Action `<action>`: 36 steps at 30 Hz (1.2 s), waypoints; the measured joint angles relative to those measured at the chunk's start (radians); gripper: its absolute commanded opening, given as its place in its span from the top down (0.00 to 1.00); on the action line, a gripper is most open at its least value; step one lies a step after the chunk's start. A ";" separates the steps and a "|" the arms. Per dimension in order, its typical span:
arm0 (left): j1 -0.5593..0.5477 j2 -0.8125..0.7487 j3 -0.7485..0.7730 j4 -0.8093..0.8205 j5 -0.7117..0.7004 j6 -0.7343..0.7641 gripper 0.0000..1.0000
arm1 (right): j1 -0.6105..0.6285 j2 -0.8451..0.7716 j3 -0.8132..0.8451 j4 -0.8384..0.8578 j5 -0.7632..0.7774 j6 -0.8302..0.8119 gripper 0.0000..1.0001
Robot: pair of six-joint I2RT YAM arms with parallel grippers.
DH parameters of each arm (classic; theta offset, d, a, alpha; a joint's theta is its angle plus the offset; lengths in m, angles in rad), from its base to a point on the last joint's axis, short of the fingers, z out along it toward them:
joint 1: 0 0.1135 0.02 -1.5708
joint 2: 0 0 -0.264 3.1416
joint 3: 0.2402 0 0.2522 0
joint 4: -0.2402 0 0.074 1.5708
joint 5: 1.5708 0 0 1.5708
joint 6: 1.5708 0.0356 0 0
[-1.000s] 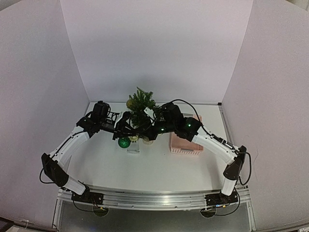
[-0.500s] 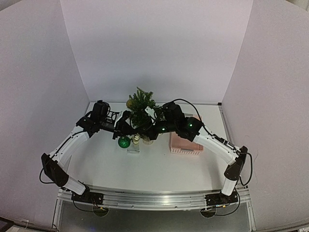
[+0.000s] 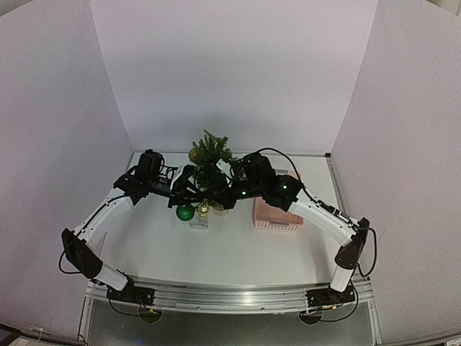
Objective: Decorate the small christmas tree
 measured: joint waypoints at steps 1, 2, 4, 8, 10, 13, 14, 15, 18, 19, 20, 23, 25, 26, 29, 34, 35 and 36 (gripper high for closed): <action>0.000 0.000 0.000 -0.002 0.001 0.001 0.67 | 0.000 0.000 0.000 0.000 0.000 0.000 1.00; 0.000 0.000 0.000 -0.005 0.003 0.003 0.65 | 0.000 0.000 0.000 0.000 0.000 0.000 1.00; 0.000 0.000 0.000 -0.015 0.009 0.018 0.62 | 0.000 0.000 0.000 0.000 0.000 0.000 1.00; 0.000 0.000 0.001 -0.025 0.023 0.050 0.63 | 0.000 0.000 0.000 0.000 0.000 0.000 1.00; 0.000 0.000 0.002 -0.027 0.027 0.059 0.65 | -0.001 0.000 0.000 0.000 0.000 0.000 1.00; 0.000 0.000 0.003 -0.025 0.032 0.063 0.70 | -0.001 0.000 0.000 0.000 0.000 0.000 1.00; 0.000 0.000 0.002 -0.022 0.035 0.059 0.71 | -0.001 0.000 0.000 0.000 0.000 0.000 1.00; 0.000 0.000 0.002 -0.015 0.037 0.049 0.71 | -0.001 0.000 0.000 0.000 0.000 0.000 1.00; 0.000 0.000 0.002 0.003 0.044 0.033 0.71 | -0.001 0.000 0.000 0.000 0.000 0.000 1.00; 0.000 0.000 0.003 0.008 0.045 0.027 0.71 | -0.001 0.000 0.000 0.000 0.000 0.000 1.00; 0.000 0.000 0.002 0.011 0.046 0.023 0.72 | -0.001 0.000 0.000 0.000 0.000 0.000 1.00; 0.000 0.000 0.003 0.013 0.047 0.016 0.77 | -0.001 0.000 0.000 0.000 0.000 0.000 1.00; 0.000 0.000 0.002 0.013 0.051 0.015 0.82 | -0.001 0.000 0.000 0.000 -0.001 0.000 1.00; 0.000 0.000 0.002 0.014 0.054 0.013 0.85 | -0.001 0.000 0.000 0.000 -0.001 0.000 1.00; 0.000 0.000 0.003 0.019 0.055 0.010 0.90 | -0.001 0.000 0.000 0.000 -0.001 0.000 1.00; 0.000 0.000 0.003 0.021 0.061 0.008 0.83 | -0.001 0.000 0.000 0.000 -0.001 0.000 1.00; 0.000 0.000 0.002 0.022 0.062 0.006 0.81 | -0.001 0.000 0.000 0.000 -0.001 0.000 1.00; 0.000 0.000 0.002 0.022 0.063 0.005 0.81 | -0.001 0.000 0.000 0.000 -0.001 0.000 1.00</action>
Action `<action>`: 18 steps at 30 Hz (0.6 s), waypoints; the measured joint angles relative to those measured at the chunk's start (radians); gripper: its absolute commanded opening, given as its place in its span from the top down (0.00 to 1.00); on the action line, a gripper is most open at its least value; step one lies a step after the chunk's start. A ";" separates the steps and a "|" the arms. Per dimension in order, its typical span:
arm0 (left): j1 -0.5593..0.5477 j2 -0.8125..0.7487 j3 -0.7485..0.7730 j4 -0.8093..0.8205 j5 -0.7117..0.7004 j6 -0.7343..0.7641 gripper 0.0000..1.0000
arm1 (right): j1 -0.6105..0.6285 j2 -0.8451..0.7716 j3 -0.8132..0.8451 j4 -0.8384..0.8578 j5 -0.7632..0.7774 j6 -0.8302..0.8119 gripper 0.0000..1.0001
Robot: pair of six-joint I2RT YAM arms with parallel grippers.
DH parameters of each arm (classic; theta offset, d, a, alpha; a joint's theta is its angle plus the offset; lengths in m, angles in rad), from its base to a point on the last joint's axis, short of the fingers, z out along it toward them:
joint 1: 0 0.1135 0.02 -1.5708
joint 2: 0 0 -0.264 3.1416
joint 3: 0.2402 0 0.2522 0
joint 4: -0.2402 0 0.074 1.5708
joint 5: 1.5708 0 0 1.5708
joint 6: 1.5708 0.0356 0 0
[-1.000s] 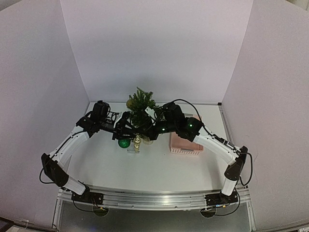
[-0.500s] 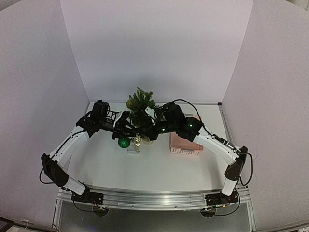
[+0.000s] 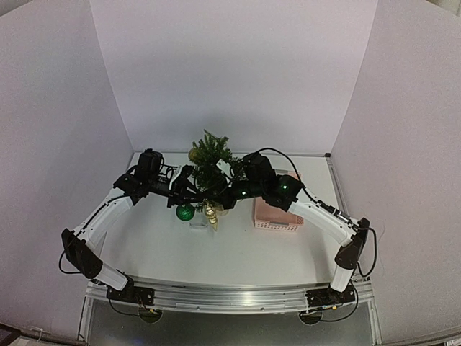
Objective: Decorate the small christmas tree
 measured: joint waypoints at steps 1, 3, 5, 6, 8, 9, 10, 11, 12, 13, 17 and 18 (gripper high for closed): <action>0.000 0.000 0.000 0.000 0.000 -0.001 0.80 | 0.000 0.000 0.000 0.000 0.000 0.000 1.00; 0.000 0.000 0.000 0.000 0.002 -0.006 0.78 | 0.000 0.000 0.000 0.000 0.000 0.000 1.00; 0.000 0.000 0.000 0.000 0.005 -0.008 0.78 | 0.000 0.000 0.000 0.000 0.000 0.000 1.00; 0.000 0.000 0.000 0.000 0.007 -0.009 0.78 | 0.000 0.000 0.000 0.000 0.000 0.000 1.00; 0.000 0.000 0.000 0.000 0.007 -0.011 0.79 | 0.000 0.000 0.000 0.000 0.000 0.000 1.00; 0.000 0.000 0.000 0.000 0.007 -0.012 0.79 | 0.000 0.000 0.000 0.001 0.000 0.000 1.00; 0.000 0.000 0.000 0.000 0.007 -0.012 0.78 | 0.000 0.000 0.000 0.001 0.000 0.000 1.00; 0.000 0.000 0.000 0.000 0.007 -0.012 0.78 | 0.000 0.000 0.000 0.001 0.000 0.000 1.00; 0.000 0.000 0.000 0.001 0.007 -0.013 0.78 | 0.000 0.000 0.000 0.001 0.000 -0.001 1.00; 0.000 0.000 0.000 0.001 0.007 -0.013 0.79 | 0.000 0.000 0.000 0.001 0.000 -0.001 1.00; 0.000 0.000 0.000 0.003 0.007 -0.015 0.81 | 0.000 0.000 0.005 0.001 0.000 -0.001 1.00; 0.000 0.000 0.000 0.007 0.007 -0.017 0.81 | 0.000 0.000 0.009 0.002 0.000 -0.001 1.00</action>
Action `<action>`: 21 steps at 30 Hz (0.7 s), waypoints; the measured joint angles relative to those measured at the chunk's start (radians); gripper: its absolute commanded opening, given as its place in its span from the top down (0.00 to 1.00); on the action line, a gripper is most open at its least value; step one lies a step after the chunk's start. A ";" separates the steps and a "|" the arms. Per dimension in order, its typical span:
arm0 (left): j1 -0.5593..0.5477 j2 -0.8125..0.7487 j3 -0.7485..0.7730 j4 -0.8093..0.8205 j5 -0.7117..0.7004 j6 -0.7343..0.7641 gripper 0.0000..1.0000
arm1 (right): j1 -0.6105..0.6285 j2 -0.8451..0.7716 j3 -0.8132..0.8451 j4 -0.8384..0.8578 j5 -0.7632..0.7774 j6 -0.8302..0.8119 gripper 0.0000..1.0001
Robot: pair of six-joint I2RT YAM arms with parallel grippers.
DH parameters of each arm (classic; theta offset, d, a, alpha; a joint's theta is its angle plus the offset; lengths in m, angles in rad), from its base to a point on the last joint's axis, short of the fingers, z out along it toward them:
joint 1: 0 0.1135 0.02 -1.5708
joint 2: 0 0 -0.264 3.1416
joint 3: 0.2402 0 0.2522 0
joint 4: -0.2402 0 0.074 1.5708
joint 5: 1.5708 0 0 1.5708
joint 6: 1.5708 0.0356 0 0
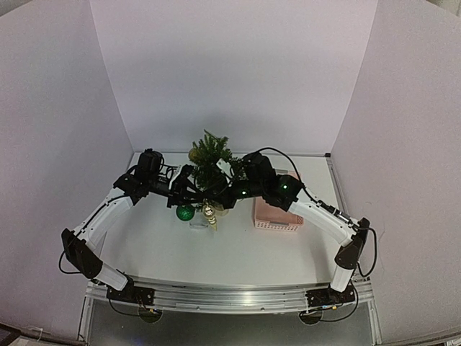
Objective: Decorate the small christmas tree
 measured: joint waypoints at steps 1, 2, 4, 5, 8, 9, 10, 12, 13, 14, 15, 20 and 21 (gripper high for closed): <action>0.000 0.000 0.000 0.005 0.000 -0.003 0.81 | 0.000 0.000 0.004 0.000 0.000 0.000 1.00; 0.000 0.000 0.000 0.010 0.000 -0.005 0.81 | 0.000 0.000 0.006 0.000 0.000 0.000 1.00; 0.000 0.000 -0.001 0.018 0.000 -0.009 0.81 | 0.000 0.000 0.015 0.001 0.000 0.000 1.00; 0.000 0.000 -0.002 0.020 0.000 -0.011 0.81 | 0.000 0.000 0.018 0.001 0.000 0.000 1.00; 0.000 0.000 -0.005 0.026 -0.001 -0.019 0.81 | 0.000 0.000 0.023 0.003 0.000 0.000 1.00; 0.000 0.000 -0.005 0.027 -0.001 -0.021 0.81 | 0.000 0.000 0.023 0.004 0.000 0.000 1.00; 0.000 0.000 -0.005 0.029 0.000 -0.022 0.81 | 0.000 0.000 0.023 0.004 0.000 0.000 1.00; 0.000 0.000 -0.005 0.034 0.000 -0.024 0.79 | 0.000 0.000 0.023 0.004 0.000 0.000 1.00; 0.000 0.000 -0.005 0.036 0.000 -0.024 0.77 | 0.000 0.000 0.023 0.004 -0.001 0.000 1.00; 0.000 0.000 -0.005 0.037 -0.001 -0.024 0.76 | 0.000 0.000 0.023 0.005 -0.001 0.000 1.00; 0.000 0.000 -0.005 0.038 -0.001 -0.025 0.75 | 0.000 0.000 0.023 0.005 -0.001 0.000 1.00; 0.000 0.000 -0.005 0.043 -0.002 -0.025 0.77 | 0.000 0.000 0.023 0.006 -0.001 0.000 1.00; 0.000 0.000 -0.005 0.043 -0.002 -0.025 0.77 | 0.000 0.000 0.023 0.006 -0.001 0.000 1.00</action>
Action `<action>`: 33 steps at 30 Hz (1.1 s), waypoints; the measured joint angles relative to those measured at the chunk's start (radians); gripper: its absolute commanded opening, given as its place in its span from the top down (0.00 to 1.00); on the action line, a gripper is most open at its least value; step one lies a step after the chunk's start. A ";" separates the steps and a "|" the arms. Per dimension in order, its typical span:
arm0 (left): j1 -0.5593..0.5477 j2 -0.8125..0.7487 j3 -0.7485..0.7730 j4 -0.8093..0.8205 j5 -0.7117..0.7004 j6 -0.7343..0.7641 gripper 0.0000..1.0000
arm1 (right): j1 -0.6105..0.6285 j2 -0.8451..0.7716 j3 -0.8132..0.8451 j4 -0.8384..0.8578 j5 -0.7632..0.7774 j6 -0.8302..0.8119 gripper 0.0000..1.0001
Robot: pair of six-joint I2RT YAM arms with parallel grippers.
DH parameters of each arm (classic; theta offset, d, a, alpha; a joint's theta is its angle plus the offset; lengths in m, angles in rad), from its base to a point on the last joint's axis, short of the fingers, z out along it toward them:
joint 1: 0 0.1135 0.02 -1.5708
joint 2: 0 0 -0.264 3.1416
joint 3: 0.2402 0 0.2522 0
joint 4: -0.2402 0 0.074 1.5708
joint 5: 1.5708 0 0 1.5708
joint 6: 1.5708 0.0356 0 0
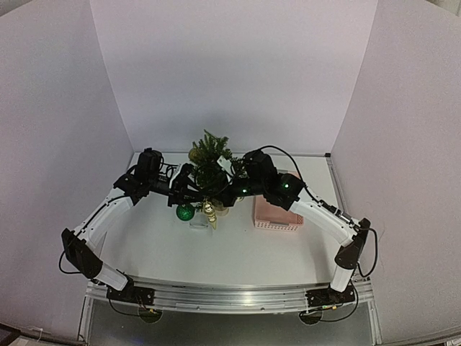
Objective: Decorate the small christmas tree
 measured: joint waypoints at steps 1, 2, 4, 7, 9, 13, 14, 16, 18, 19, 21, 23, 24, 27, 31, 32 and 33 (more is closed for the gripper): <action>0.000 0.000 0.000 0.000 0.000 0.000 0.78 | 0.000 0.000 0.000 0.001 0.000 0.000 1.00; 0.000 0.000 0.000 0.000 0.000 -0.001 0.78 | 0.000 0.000 0.000 0.001 0.000 0.000 1.00; 0.000 0.000 0.000 0.001 0.000 -0.005 0.79 | 0.000 0.000 0.000 0.002 -0.003 0.000 1.00; 0.000 0.000 0.000 0.012 0.000 -0.022 0.81 | 0.000 0.000 0.000 0.002 -0.004 -0.002 1.00; 0.000 0.000 -0.002 0.031 0.000 -0.037 0.82 | 0.000 0.000 0.000 0.002 -0.006 -0.003 1.00; 0.000 -0.001 -0.008 0.052 -0.005 -0.059 0.89 | 0.000 0.000 0.000 0.002 -0.006 -0.003 1.00; 0.000 -0.001 -0.008 0.054 -0.007 -0.061 0.91 | 0.000 0.000 0.000 0.002 -0.006 -0.003 1.00; 0.000 -0.001 -0.008 0.055 -0.007 -0.069 0.94 | 0.000 0.000 0.000 0.002 -0.007 -0.003 1.00; 0.000 -0.001 -0.008 0.054 -0.008 -0.070 0.97 | 0.000 0.000 0.000 0.002 -0.007 -0.003 1.00; 0.000 -0.001 -0.008 0.053 -0.008 -0.069 0.99 | 0.000 0.000 0.000 0.002 -0.007 -0.003 1.00; 0.000 -0.001 -0.008 0.048 -0.008 -0.063 1.00 | 0.000 0.000 0.000 0.002 -0.006 -0.003 1.00; 0.000 -0.001 -0.008 0.039 -0.008 -0.056 1.00 | -0.002 0.000 0.000 0.002 -0.006 -0.003 1.00; 0.000 -0.001 -0.008 0.034 -0.011 -0.052 1.00 | -0.004 0.000 0.000 0.001 -0.006 -0.003 1.00; 0.000 -0.002 -0.008 0.020 -0.024 -0.047 1.00 | -0.010 0.000 -0.004 0.002 -0.001 -0.003 1.00; 0.000 -0.002 -0.008 0.008 -0.040 -0.045 1.00 | -0.015 -0.014 -0.045 0.009 0.014 -0.003 1.00; 0.000 -0.002 -0.009 0.010 -0.045 -0.048 1.00 | -0.016 -0.017 -0.054 0.010 0.020 -0.003 1.00; -0.002 -0.002 -0.012 0.013 -0.052 -0.054 1.00 | -0.018 -0.020 -0.065 0.010 0.027 -0.003 1.00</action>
